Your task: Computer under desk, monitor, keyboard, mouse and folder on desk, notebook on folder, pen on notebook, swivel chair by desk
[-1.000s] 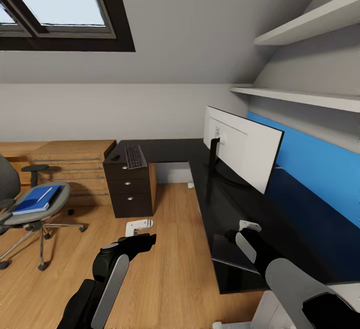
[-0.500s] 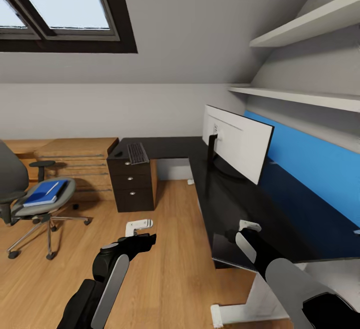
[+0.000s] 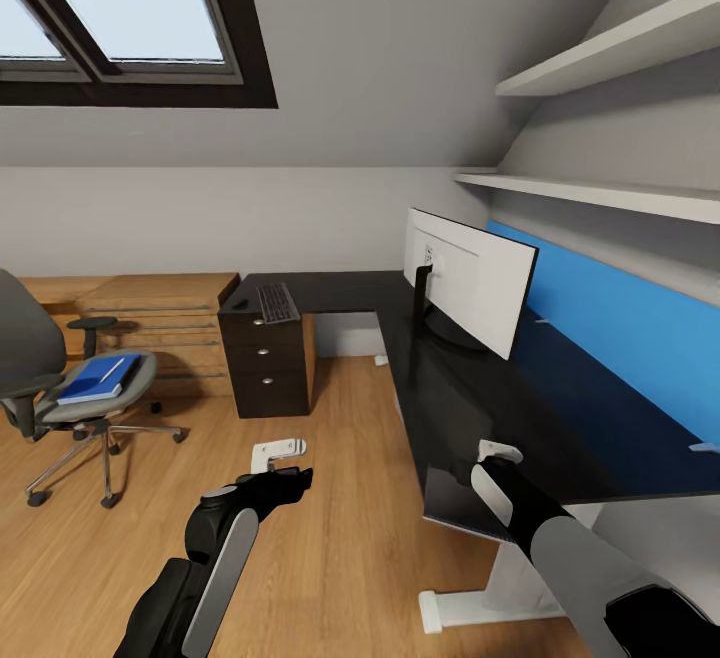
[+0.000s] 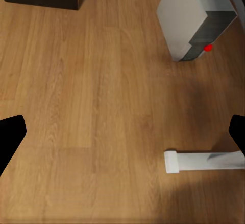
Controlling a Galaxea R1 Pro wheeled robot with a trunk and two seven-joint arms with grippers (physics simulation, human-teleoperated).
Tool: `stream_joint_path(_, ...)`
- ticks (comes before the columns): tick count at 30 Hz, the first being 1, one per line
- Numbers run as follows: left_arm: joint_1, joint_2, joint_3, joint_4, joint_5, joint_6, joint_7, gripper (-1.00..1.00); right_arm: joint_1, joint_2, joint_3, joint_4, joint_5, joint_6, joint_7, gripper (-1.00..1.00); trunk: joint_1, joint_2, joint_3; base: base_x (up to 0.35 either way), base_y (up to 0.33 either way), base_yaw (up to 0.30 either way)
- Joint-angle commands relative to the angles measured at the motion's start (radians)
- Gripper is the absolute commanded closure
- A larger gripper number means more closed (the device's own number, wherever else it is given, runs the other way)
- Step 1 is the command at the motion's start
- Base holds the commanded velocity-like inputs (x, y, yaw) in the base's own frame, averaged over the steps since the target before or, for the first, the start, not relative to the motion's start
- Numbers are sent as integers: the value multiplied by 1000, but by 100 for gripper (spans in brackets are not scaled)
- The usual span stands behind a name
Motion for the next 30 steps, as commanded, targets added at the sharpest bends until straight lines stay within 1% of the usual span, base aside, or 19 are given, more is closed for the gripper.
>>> stream_joint_path(1,-1,0,-1,-1,11,3,10,-100,-1,-1,8,-2,-8,5,-7,-100,0,-1,-1,-6,0,0)
stream_joint_path(22,0,-1,-1,-1,14,3,10,-100,-1,-1,8,-6,-8,0,-7,-100,0,-1,-1,1,0,0)
stream_joint_path(25,0,0,-1,-1,13,2,10,-100,-1,-1,8,-6,-8,-1,-7,-100,0,-1,-1,135,0,0)
stream_joint_path(30,0,-1,-2,1,13,1,11,-100,-1,-1,8,-7,-8,-1,-7,-100,0,-1,-1,276,0,0)
